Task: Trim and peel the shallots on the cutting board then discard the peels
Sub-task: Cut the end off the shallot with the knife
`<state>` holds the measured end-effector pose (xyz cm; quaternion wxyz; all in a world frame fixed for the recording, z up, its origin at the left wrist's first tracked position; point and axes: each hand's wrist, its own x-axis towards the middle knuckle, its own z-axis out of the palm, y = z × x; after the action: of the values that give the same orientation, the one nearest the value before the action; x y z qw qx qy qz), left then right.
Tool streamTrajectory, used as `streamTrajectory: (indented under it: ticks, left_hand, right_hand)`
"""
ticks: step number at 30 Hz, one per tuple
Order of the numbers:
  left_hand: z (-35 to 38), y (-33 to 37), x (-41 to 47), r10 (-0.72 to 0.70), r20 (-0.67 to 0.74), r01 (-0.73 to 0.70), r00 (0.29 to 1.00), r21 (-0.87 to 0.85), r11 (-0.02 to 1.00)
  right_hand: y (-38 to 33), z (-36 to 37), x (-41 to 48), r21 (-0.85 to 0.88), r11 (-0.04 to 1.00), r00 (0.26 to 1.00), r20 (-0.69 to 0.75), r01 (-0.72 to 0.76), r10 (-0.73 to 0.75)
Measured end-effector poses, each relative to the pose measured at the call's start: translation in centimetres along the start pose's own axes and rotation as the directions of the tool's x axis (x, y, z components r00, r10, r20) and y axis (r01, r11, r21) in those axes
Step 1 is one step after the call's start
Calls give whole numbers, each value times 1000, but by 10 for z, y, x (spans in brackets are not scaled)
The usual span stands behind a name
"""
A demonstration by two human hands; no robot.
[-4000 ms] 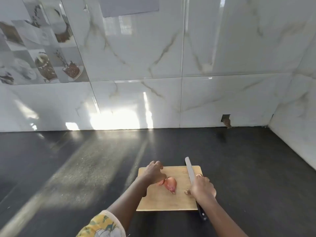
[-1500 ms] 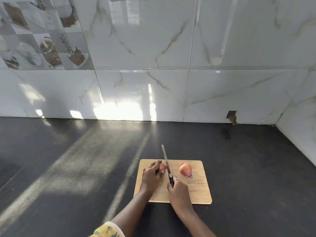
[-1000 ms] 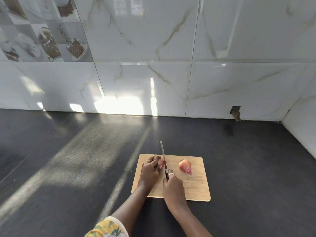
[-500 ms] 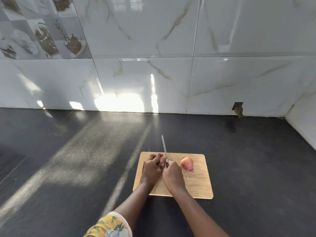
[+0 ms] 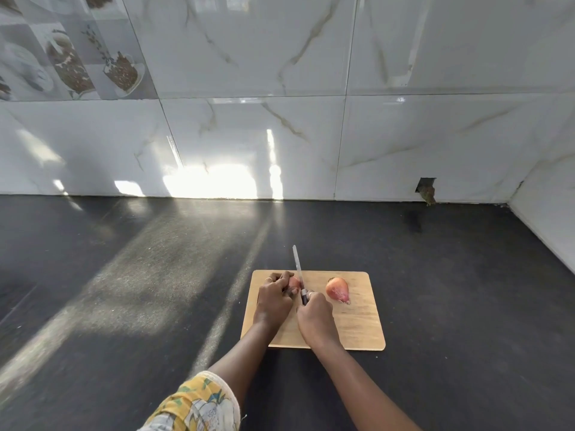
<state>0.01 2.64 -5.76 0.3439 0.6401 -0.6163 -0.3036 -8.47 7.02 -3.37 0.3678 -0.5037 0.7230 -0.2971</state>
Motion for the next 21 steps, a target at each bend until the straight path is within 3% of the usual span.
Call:
streamTrajectory:
  ticks: [7,16,21]
  left_hand:
    - [0,0,-1,8,-20,-8,1000,17,1000]
    - [-1,1,-1,-2,-8,2,1000,22,1000]
    - [-1,1,0,28,15,-29,999,73,997]
  right_hand:
    - [-2,0,7,9,1000,1000,22,-11,11]
    - [-3,8,-10,-145,989,999,-38,2,-8]
    - [-6,6,-2,-108,994,1000,-14,-17,16]
